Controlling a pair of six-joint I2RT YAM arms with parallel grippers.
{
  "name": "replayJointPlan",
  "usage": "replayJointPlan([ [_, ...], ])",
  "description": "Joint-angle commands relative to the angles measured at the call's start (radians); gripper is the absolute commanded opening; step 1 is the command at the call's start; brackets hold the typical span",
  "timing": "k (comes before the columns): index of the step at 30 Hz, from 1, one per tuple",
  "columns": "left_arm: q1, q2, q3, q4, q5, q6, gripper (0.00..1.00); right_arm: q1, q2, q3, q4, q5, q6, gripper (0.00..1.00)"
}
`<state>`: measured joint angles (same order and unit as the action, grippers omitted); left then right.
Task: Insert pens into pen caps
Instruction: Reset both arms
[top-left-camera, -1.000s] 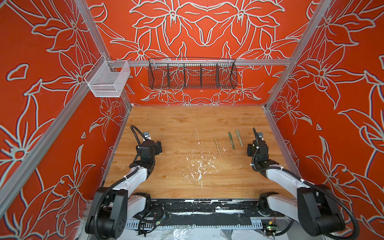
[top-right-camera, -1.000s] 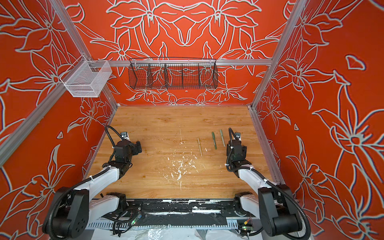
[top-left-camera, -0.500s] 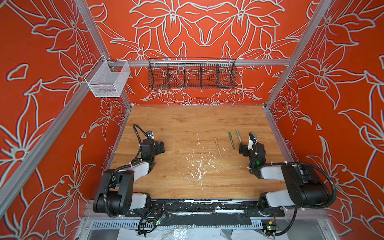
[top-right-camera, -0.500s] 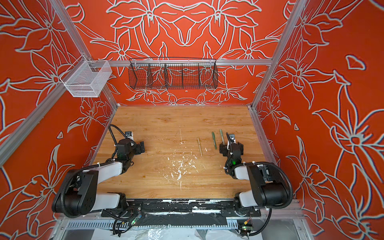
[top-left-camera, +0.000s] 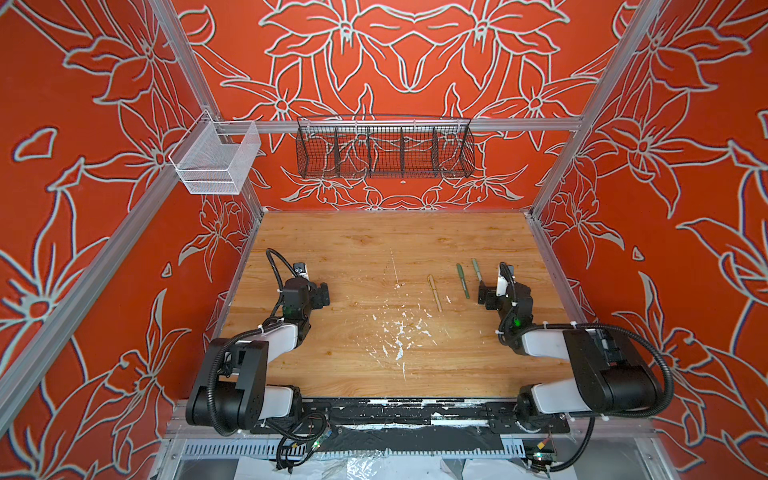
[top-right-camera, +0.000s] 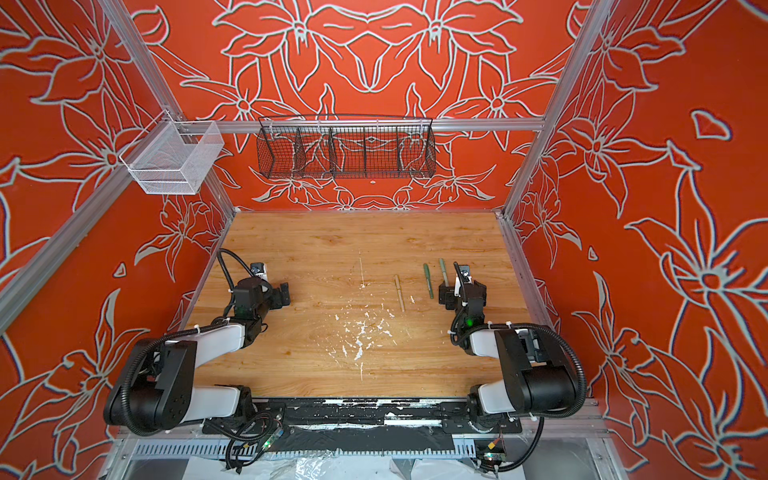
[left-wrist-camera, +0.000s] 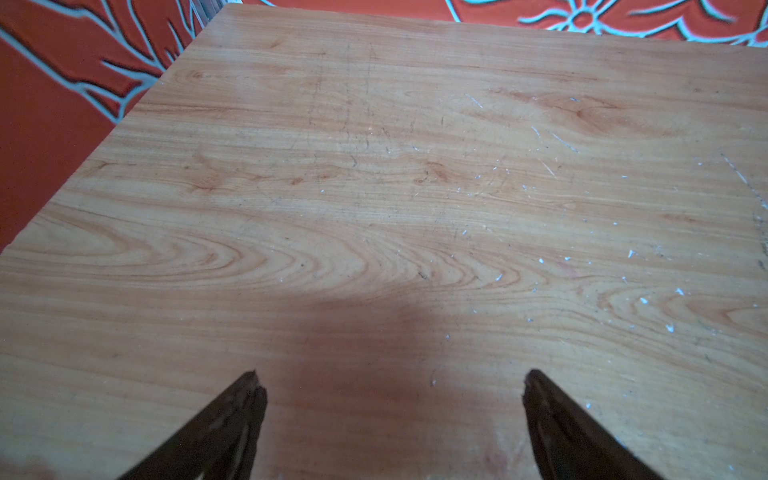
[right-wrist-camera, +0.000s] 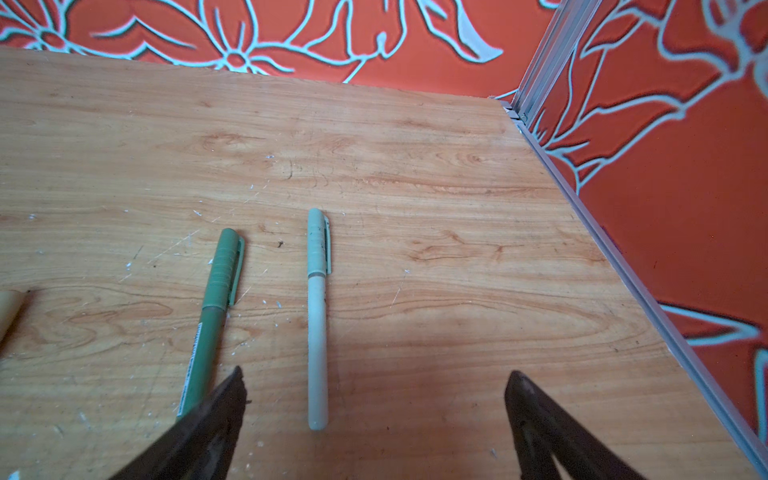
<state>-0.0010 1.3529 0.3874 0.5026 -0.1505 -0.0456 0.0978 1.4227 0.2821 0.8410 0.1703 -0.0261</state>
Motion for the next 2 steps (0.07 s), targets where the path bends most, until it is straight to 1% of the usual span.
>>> replayJointPlan([
  [1, 0.003, -0.007, 0.008, 0.014, 0.012, 0.004, 0.97, -0.009, -0.011, 0.023, -0.013, -0.016, -0.017, 0.97],
  [2, 0.003, -0.006, 0.009, 0.014, 0.012, 0.004, 0.97, -0.009, -0.01, 0.023, -0.013, -0.018, -0.017, 0.97],
])
